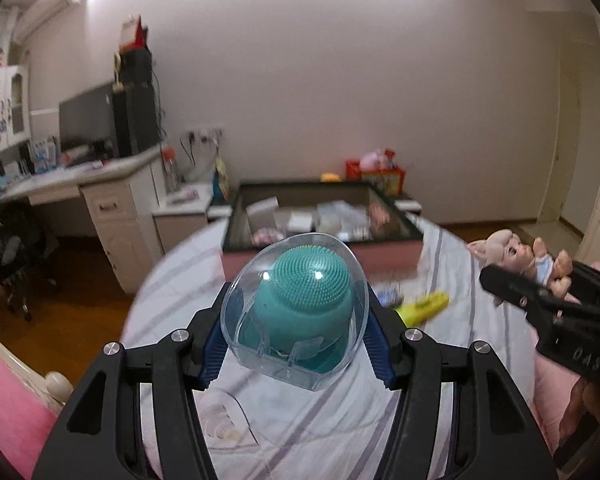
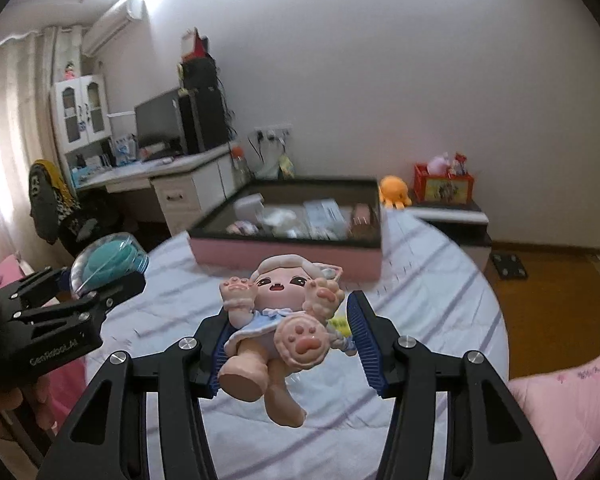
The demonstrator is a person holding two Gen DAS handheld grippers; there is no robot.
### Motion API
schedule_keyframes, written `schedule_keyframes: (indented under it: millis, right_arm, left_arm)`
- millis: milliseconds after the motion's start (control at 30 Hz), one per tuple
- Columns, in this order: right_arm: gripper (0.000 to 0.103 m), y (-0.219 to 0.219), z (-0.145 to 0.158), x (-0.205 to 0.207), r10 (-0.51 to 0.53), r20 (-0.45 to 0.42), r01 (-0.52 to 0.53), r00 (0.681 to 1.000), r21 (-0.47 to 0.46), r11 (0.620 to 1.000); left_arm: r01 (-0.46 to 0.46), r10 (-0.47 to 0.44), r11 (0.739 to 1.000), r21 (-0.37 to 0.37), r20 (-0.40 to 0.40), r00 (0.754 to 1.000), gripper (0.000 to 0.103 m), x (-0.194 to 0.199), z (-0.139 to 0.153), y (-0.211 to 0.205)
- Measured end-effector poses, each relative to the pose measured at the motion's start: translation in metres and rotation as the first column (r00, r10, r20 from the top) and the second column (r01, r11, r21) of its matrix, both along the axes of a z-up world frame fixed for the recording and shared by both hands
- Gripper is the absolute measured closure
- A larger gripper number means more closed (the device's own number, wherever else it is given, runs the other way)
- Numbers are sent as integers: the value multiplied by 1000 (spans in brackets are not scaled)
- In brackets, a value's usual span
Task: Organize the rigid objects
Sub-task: 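Grasp the teal brush in clear case with the left tool while the right tool grasps the doll, then carry the brush case and doll into the pink box and release both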
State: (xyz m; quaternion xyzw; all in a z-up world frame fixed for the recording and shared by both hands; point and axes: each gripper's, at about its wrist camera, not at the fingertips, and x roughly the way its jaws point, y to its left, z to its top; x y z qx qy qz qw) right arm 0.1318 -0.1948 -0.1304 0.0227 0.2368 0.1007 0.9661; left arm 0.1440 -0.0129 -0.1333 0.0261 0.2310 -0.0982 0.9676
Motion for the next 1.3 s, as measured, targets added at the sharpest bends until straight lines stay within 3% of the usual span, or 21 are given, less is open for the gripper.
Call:
schedule_keyframes:
  millis: [333, 867, 1033, 1133, 1167, 1300]
  right_arm:
    - [49, 21, 44, -6, 46, 136, -44, 990, -17, 999]
    - [49, 18, 53, 21, 41, 157, -38, 987, -22, 999]
    - [49, 15, 50, 39, 34, 143, -31, 989, -26, 999]
    - [49, 13, 47, 59, 37, 126, -34, 991, -31, 999]
    - [49, 12, 43, 69, 39, 112, -35, 993, -32, 999]
    - [49, 5, 18, 98, 35, 48, -34, 998, -25, 999]
  left_arm:
    - [-53, 50, 998, 17, 163, 985, 44, -16, 45, 1]
    - [-43, 34, 998, 54, 167, 985, 44, 18, 49, -14]
    - [-43, 30, 997, 71, 175, 984, 49, 40, 50, -21]
    - [21, -25, 999, 27, 138, 990, 56, 75, 41, -25]
    - [41, -43, 999, 26, 103, 994, 64, 89, 32, -27]
    - [68, -71, 996, -58, -44, 997, 64, 128, -20, -16]
